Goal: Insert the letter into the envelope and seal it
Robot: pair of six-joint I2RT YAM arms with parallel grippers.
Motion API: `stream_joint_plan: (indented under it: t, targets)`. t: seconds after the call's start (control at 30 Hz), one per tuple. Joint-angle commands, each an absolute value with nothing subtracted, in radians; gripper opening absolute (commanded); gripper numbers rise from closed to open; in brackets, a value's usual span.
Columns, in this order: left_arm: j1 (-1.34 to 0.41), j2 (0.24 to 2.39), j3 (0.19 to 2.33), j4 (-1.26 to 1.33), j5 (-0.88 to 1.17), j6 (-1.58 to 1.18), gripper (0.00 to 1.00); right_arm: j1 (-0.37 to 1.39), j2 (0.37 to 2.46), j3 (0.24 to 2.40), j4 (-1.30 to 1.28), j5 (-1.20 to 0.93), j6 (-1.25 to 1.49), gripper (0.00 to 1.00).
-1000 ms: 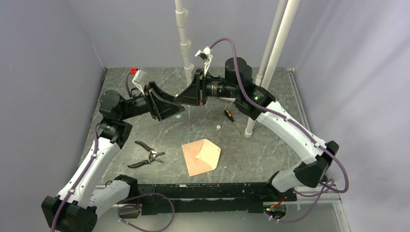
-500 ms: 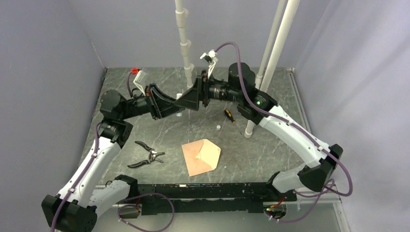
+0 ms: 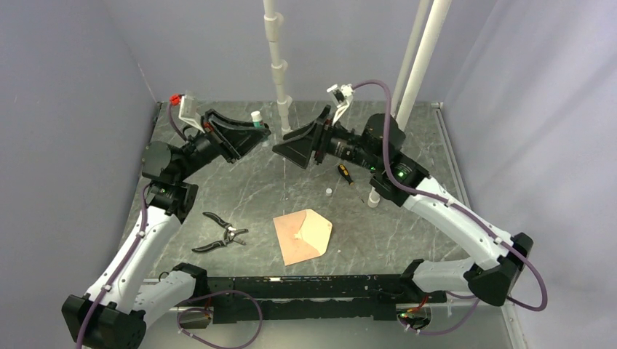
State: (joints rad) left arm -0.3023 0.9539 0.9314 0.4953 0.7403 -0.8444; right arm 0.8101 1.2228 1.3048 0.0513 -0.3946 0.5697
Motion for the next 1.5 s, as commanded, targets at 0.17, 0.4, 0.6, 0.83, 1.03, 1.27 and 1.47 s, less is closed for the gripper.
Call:
stream_joint_plan:
  t: [0.17,0.4,0.6,0.83,1.03,1.27,1.47]
  targets:
    - [-0.301,0.979,0.927,0.826,0.51,-1.108,0.02,0.852,1.293,1.386,0.229,-0.364,0.568,0.61]
    - [-0.302,1.005,0.953,0.876,0.514,-1.199,0.03,0.862,1.323,1.388,0.362,-0.338,0.618,0.67]
    - [-0.305,1.004,0.948,0.886,0.51,-1.222,0.02,0.864,1.364,1.434,0.343,-0.28,0.643,0.66]
    - [-0.305,0.994,0.948,0.864,0.505,-1.209,0.02,0.864,1.404,1.483,0.307,-0.265,0.655,0.54]
    - [-0.305,0.987,0.946,0.858,0.5,-1.216,0.02,0.865,1.417,1.493,0.343,-0.342,0.658,0.27]
    - [-0.305,0.96,0.956,0.762,0.51,-1.168,0.34,0.861,1.429,1.557,0.186,-0.397,0.588,0.0]
    - [-0.305,0.906,0.969,0.603,0.484,-1.069,0.61,0.85,1.411,1.579,0.077,-0.453,0.517,0.0]
